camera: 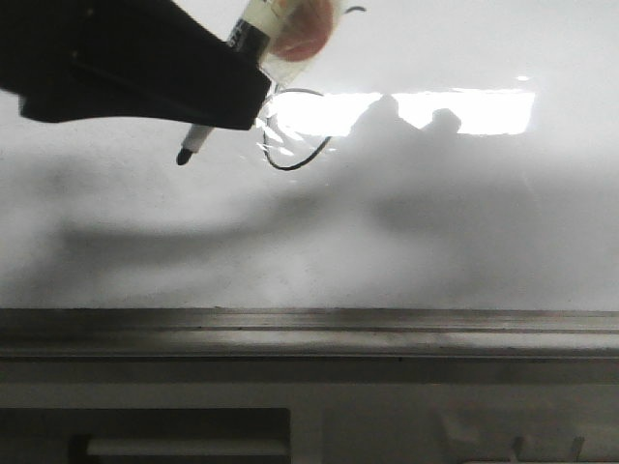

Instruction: Write number 6 on whiteboard

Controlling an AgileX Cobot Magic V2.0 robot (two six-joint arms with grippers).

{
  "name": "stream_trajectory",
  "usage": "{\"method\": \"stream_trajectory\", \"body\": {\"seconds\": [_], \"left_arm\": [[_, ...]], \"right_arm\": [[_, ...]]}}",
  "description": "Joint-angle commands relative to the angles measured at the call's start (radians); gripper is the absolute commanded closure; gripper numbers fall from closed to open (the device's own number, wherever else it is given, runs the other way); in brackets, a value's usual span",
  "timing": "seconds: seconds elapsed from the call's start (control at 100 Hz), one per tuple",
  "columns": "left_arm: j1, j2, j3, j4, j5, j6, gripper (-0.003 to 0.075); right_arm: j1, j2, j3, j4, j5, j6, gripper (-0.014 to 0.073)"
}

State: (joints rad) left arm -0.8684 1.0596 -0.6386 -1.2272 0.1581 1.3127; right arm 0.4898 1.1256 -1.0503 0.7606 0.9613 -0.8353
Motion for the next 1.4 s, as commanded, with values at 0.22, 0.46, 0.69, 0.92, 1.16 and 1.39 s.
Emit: {"method": "stream_trajectory", "body": {"seconds": [0.22,0.46,0.69,0.92,1.16,1.39], "left_arm": [[0.000,-0.180,0.058,-0.348,-0.252,-0.016,0.0741],[0.000,-0.271,0.123,-0.528,-0.403,-0.016,0.0741],[0.000,-0.154,0.080,-0.482,-0.445,-0.022,0.0741],[0.002,-0.023,-0.007,-0.480,-0.470,-0.022,0.0741],[0.002,0.019,-0.040,-0.505,-0.476,-0.022,0.0741],[0.002,0.026,-0.040,-0.543,-0.492,-0.022,0.0741]], "right_arm": [[-0.179,-0.124,0.068,-0.041,0.005,0.074,0.0126],[-0.244,-0.295,0.299,-0.003,-0.163,0.076,0.0126],[-0.244,-0.330,0.361,0.033,-0.190,0.076,0.0126],[-0.244,-0.330,0.361,0.036,-0.155,0.076,0.0126],[-0.244,-0.330,0.361,0.036,-0.142,0.076,0.0126],[-0.244,-0.330,0.361,0.036,-0.136,0.076,0.0126]]}}
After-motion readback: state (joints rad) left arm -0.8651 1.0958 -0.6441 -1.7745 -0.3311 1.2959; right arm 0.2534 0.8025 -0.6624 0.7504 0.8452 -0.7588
